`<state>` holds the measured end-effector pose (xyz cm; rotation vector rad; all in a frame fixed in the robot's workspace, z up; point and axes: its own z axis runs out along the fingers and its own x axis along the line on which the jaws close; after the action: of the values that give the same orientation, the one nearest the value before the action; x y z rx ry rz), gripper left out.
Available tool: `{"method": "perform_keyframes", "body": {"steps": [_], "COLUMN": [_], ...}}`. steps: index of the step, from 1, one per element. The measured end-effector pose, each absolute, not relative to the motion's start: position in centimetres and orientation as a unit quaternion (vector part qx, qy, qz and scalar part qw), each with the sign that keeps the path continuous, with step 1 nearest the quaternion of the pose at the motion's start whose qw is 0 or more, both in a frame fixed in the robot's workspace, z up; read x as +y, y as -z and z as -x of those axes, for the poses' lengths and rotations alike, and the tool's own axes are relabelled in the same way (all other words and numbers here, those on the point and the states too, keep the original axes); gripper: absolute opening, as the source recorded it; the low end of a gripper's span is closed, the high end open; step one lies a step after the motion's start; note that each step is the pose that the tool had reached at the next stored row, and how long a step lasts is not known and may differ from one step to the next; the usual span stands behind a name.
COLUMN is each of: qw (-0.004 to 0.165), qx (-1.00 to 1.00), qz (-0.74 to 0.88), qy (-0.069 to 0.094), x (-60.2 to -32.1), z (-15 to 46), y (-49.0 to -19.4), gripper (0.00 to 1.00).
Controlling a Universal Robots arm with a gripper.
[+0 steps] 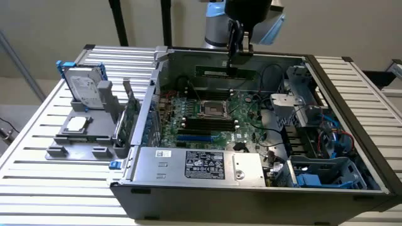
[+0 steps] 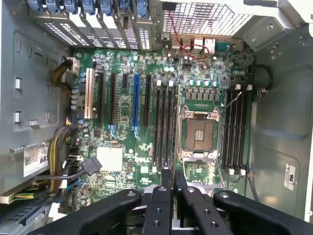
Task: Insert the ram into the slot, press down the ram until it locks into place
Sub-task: 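Insert the ram into the slot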
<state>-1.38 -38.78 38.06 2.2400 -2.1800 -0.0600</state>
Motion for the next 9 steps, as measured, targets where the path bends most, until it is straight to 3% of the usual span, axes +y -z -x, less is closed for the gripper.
{"method": "perform_keyframes", "body": {"steps": [9], "qw": [0.008], "qx": [-0.697], "qz": [-0.716], "qy": [0.019], "x": [-38.78], "z": [1.38], "y": [-38.07], "gripper": [0.14]}}
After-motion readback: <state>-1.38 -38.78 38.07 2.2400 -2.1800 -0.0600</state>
